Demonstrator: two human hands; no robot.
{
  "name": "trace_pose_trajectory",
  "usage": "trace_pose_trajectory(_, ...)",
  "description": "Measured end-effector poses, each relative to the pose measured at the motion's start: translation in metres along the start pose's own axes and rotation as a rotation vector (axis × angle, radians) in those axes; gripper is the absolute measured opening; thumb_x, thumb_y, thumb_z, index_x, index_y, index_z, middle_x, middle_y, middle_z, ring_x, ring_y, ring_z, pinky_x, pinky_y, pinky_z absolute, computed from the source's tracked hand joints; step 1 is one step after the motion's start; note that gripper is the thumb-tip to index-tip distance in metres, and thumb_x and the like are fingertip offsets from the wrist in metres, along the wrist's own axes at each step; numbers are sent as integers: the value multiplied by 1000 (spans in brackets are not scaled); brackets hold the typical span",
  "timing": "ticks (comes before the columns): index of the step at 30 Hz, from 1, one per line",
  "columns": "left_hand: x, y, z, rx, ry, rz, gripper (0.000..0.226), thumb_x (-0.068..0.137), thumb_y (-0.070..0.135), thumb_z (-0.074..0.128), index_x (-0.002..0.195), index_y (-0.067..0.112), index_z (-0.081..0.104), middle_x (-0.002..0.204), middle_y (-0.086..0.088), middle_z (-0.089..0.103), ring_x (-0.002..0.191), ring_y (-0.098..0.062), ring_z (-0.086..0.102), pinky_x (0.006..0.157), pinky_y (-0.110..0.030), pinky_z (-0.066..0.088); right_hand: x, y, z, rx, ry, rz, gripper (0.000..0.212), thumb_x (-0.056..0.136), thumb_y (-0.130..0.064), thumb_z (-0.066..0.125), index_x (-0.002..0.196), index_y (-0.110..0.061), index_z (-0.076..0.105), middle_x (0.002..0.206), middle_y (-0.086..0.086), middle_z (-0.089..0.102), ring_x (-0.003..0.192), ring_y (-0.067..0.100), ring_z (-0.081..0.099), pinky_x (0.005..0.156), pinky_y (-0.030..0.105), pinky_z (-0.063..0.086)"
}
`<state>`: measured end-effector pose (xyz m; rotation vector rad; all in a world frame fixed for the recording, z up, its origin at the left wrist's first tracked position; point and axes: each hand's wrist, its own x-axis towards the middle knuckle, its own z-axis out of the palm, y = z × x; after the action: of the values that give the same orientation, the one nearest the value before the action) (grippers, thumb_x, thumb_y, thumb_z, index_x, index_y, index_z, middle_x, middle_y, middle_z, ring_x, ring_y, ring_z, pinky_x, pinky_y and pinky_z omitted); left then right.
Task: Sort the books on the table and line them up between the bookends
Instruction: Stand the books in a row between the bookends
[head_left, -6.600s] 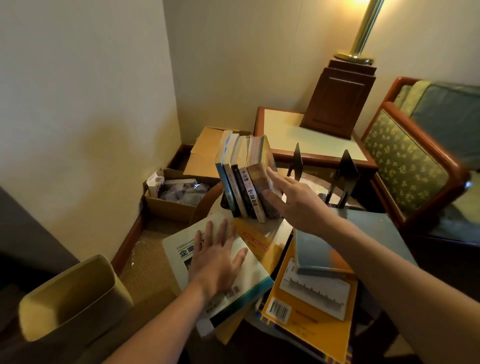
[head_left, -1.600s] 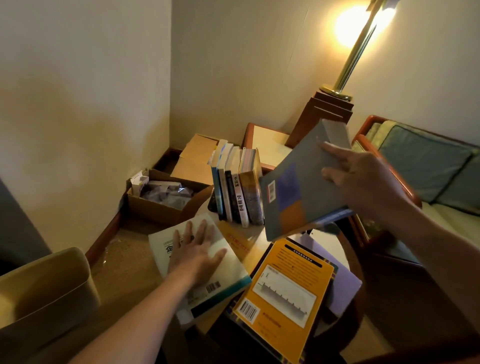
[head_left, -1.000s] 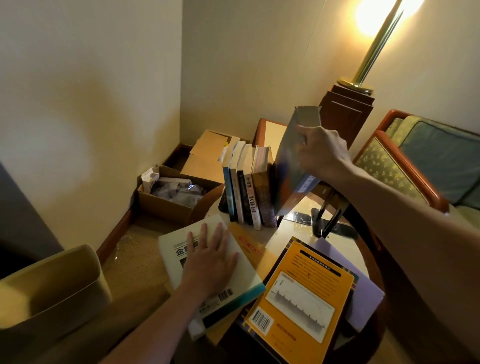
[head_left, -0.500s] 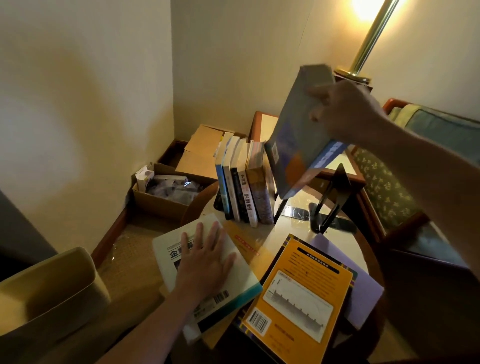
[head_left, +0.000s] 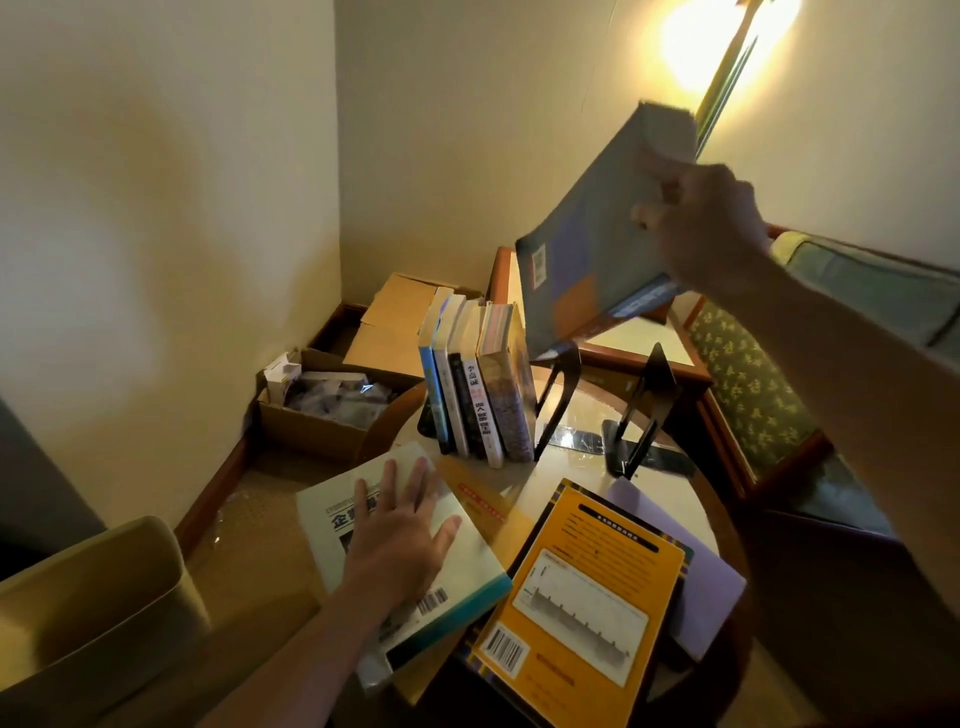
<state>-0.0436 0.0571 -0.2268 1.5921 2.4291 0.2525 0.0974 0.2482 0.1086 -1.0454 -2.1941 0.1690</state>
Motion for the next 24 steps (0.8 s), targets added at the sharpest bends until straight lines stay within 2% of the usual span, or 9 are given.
trace_pose_trajectory(2, 0, 0, 2, 21, -3, 13, 76, 98, 67, 11, 158, 26, -15, 166, 2, -23, 151, -31, -22, 121, -60, -7, -5, 13, 13, -42, -23, 14, 51, 101, -22, 52, 150, -32, 43, 143, 9, 56, 117, 28, 58, 74, 23, 38)
trace_pose_trajectory(6, 3, -2, 2, 6, 5, 19, 77, 97, 69, 5, 159, 26, -12, 167, 3, -19, 152, -31, -20, 121, -60, -6, -11, 36, 39, -34, -78, 23, 52, 99, -17, 53, 148, -31, 45, 136, 10, 63, 97, 21, 61, 58, 18, 36)
trace_pose_trajectory(8, 3, -2, 3, 1, 0, 16, 77, 97, 70, 5, 159, 27, -12, 166, 4, -19, 151, -30, -21, 121, -60, -8, -14, 43, 49, -27, -96, 55, 52, 99, -16, 52, 149, -30, 44, 139, 11, 61, 104, 24, 63, 61, 18, 38)
trace_pose_trajectory(11, 4, -1, 1, 14, -27, 19, 77, 97, 70, 4, 158, 28, -13, 166, 4, -22, 151, -30, -23, 121, -61, -8, -18, 48, 63, -55, -142, 83, 51, 101, -13, 51, 149, -28, 45, 139, 11, 60, 99, 25, 63, 63, 11, 39)
trace_pose_trajectory(14, 4, -1, -1, 7, -46, 27, 77, 96, 71, 5, 158, 29, -15, 164, 5, -26, 150, -28, -26, 121, -60, -9, -24, 47, 76, -101, -229, 76, 52, 99, -10, 52, 147, -27, 48, 139, 17, 59, 108, 35, 63, 73, 28, 43)
trace_pose_trajectory(17, 3, -4, -3, -54, -60, 37, 78, 96, 73, 11, 157, 33, -16, 161, 11, -27, 149, -24, -29, 121, -57, -13, -30, 45, 86, -110, -277, 55, 45, 98, -8, 52, 141, -21, 57, 131, 23, 62, 107, 40, 62, 85, 47, 55)
trace_pose_trajectory(20, 13, -6, -17, -334, -33, -9, 81, 96, 72, 27, 158, 32, -6, 163, 13, -14, 154, -22, -16, 124, -53, -8, -22, 47, 88, -88, -289, 107, 63, 95, -8, 53, 152, -32, 40, 137, 22, 58, 106, 39, 63, 86, 50, 56)
trace_pose_trajectory(22, 27, -3, -42, -669, 114, -128, 83, 95, 69, 41, 160, 31, 6, 168, 7, 7, 155, -25, 5, 124, -53, 12, -15, 42, 91, -71, -310, 145, 75, 92, -7, 51, 157, -33, 24, 139, 21, 57, 104, 36, 64, 84, 45, 56)
trace_pose_trajectory(24, 44, -2, -73, -940, 261, -274, 76, 98, 61, 45, 160, 28, 16, 164, -1, 27, 150, -27, 27, 118, -48, 29, -15, 39, 95, -60, -320, 176, 72, 91, -6, 51, 157, -24, 26, 136, 20, 59, 104, 35, 64, 86, 46, 56)
